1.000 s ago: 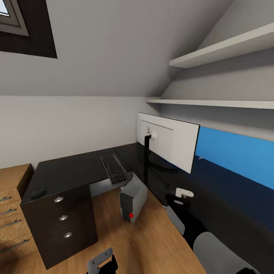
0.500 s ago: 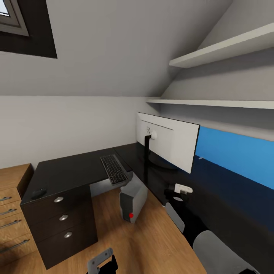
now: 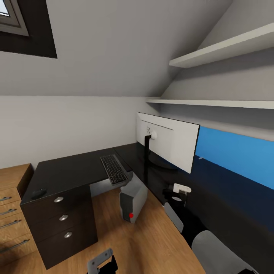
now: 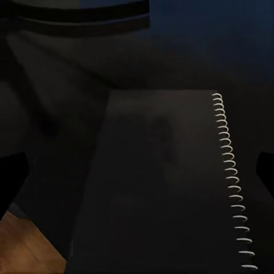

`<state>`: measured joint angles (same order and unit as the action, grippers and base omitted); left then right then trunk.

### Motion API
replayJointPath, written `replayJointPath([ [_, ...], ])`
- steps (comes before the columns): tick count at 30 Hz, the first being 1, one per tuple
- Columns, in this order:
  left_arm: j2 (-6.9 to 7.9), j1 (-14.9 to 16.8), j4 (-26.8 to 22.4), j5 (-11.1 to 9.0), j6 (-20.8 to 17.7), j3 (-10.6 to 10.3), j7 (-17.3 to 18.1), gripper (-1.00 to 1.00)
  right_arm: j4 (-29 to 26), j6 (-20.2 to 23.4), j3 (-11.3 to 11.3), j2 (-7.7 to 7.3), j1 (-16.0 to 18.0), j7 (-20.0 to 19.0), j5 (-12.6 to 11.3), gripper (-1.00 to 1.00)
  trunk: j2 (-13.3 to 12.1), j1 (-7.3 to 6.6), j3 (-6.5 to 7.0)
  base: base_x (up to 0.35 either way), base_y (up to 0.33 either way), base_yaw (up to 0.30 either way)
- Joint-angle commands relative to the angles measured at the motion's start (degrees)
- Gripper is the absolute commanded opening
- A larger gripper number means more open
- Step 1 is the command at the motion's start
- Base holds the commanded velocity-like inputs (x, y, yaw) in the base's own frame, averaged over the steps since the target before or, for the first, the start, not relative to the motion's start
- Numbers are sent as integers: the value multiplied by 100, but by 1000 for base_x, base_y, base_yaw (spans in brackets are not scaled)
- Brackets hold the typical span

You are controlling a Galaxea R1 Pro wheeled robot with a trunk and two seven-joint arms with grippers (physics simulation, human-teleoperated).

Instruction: In the bedroom, organize the workspace by keeping the computer under the desk, ensuring the monitor is on the desk, placing the keyboard on the desk next to the monitor, placing the mouse on the desk next to the keyboard, moving the folder from the swivel chair onto the desk next to the mouse, stacking the notebook on top of the folder with the pen on top of the notebook, and positioning the swivel chair next to the desk.

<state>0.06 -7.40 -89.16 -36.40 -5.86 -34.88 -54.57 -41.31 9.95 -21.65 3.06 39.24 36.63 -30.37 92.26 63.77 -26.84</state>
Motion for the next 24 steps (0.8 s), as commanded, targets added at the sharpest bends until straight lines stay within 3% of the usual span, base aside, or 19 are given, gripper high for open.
replayJointPath([
  [1,1,2,-10,-2,-47,-2,-27,100,-9,33,-20,-5,5,42,-22,100,3,0,-5,30,0,0],
  [12,3,2,-5,1,-47,-2,-27,100,-5,33,-15,1,5,35,2,100,3,0,-5,200,0,0],
  [24,3,2,-4,-7,-47,-2,-27,100,46,51,32,-17,5,40,-12,100,3,0,-5,45,0,0],
])
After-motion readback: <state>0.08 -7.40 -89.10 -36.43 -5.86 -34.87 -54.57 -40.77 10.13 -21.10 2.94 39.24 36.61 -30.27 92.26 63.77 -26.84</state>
